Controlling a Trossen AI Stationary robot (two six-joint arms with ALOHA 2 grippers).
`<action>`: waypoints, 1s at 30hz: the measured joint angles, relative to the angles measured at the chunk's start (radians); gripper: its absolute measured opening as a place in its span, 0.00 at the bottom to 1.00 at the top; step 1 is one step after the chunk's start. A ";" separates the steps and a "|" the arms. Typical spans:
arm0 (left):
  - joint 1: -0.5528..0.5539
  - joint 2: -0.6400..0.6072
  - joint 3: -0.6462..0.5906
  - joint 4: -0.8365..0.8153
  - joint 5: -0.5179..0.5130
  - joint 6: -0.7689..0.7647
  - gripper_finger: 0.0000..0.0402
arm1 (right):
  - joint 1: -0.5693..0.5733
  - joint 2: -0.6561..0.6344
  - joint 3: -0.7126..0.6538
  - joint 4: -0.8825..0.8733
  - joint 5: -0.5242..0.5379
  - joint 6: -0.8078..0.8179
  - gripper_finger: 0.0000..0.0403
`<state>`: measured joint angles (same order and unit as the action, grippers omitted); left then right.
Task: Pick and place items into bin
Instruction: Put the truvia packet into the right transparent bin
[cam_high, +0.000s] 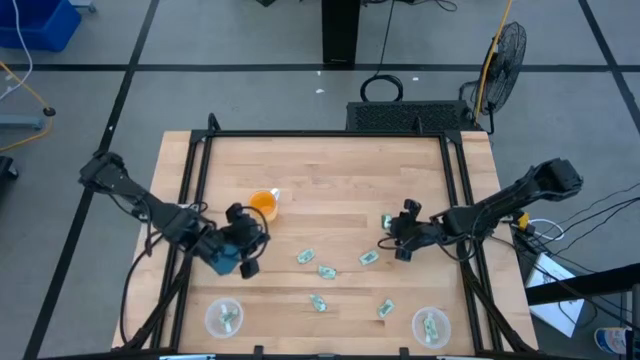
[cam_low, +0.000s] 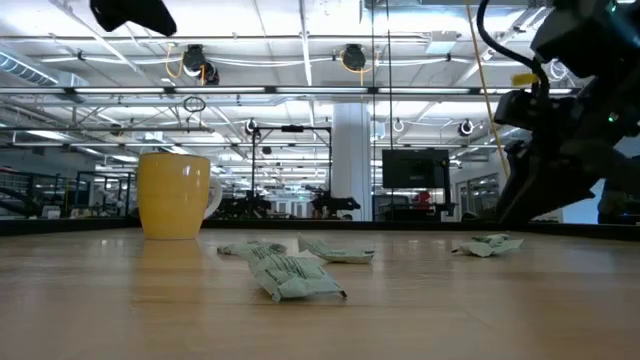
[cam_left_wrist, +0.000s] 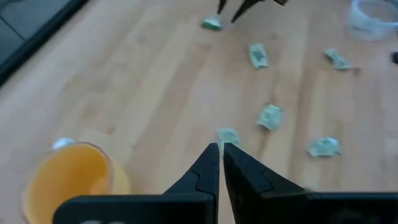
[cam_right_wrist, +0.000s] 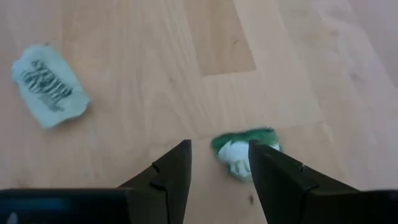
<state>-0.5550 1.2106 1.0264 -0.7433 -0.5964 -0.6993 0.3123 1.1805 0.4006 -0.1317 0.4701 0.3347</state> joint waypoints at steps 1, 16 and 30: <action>0.015 0.000 0.000 0.000 0.000 0.016 0.06 | -0.008 0.000 -0.013 0.023 -0.004 -0.003 0.38; 0.130 0.000 0.000 0.002 0.021 0.104 0.08 | -0.128 -0.001 -0.129 0.178 -0.078 -0.039 0.25; 0.135 0.000 0.000 0.003 0.023 0.121 0.02 | -0.132 -0.008 -0.118 0.240 -0.140 -0.028 0.02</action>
<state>-0.4202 1.2106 1.0260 -0.7407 -0.5735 -0.5781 0.1807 1.1729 0.2823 0.1078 0.3296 0.3070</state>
